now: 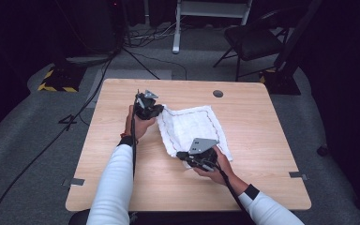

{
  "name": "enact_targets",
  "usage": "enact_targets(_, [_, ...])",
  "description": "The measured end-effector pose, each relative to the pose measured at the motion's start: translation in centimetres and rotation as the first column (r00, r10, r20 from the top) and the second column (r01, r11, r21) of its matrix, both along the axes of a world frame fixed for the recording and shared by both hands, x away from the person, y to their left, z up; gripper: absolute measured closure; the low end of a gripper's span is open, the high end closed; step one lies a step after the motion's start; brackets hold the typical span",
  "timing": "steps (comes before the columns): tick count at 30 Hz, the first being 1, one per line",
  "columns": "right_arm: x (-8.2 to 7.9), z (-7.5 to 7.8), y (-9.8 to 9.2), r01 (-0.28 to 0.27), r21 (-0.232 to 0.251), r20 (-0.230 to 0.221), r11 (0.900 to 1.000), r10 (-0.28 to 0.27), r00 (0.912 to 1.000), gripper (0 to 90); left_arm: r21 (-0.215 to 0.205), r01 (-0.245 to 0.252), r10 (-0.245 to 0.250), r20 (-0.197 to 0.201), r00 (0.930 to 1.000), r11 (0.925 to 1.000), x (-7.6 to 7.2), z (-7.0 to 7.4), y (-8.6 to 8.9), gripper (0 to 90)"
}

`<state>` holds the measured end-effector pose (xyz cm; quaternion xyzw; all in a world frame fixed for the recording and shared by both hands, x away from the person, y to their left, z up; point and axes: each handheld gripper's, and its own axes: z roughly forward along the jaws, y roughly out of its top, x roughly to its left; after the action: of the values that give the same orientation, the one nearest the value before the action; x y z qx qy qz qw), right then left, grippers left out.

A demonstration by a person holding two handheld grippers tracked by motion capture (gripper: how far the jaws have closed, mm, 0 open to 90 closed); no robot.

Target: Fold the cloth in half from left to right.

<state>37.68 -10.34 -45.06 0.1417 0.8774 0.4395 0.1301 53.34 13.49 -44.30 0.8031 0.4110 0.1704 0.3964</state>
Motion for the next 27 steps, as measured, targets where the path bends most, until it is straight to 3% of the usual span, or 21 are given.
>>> enact_targets(14, [0.9,1.6,-5.3,0.105,0.055,0.008,0.993,-0.106,0.9943,87.5,0.019,0.026,-0.027,0.042,0.9987,0.9995,1.5,1.3,-5.8,82.8])
enact_targets(27, [0.7,1.1,-9.4,0.190,0.027,0.001,0.981,-0.190,0.9817,87.5,0.038,0.091,-0.093,0.049,0.9945,0.9951,2.6,1.1,-10.6,82.7])
